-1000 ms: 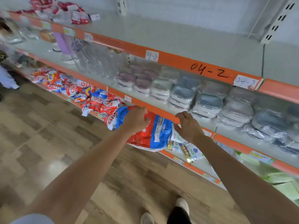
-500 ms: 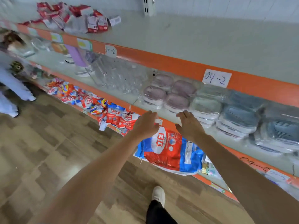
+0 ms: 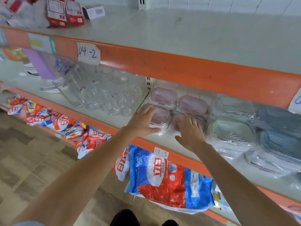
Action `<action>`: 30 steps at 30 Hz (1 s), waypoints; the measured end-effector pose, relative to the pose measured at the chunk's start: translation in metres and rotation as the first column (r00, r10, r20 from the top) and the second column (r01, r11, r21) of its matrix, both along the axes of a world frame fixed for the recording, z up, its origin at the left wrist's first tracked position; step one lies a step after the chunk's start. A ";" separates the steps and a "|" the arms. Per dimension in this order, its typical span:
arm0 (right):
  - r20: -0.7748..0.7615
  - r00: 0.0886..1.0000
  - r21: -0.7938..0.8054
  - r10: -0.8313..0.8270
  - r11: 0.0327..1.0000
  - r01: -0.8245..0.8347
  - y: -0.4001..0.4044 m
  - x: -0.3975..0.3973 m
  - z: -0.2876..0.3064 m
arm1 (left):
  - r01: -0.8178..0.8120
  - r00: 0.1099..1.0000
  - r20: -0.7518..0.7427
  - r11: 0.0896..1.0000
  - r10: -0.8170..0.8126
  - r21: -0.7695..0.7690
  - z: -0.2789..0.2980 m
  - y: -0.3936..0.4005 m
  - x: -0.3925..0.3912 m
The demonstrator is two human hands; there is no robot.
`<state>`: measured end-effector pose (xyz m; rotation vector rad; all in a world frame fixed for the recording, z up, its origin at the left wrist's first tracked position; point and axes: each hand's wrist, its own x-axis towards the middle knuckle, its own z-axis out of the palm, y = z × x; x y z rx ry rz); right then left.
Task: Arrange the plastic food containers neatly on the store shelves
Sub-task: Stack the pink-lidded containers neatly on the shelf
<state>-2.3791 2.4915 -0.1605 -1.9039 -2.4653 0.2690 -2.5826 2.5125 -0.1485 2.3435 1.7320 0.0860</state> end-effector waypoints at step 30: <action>0.187 0.982 0.068 -0.013 0.998 0.000 0.016 -0.001 0.005 | 0.289 0.915 0.246 0.945 -0.320 0.155 -0.054 0.062 -0.050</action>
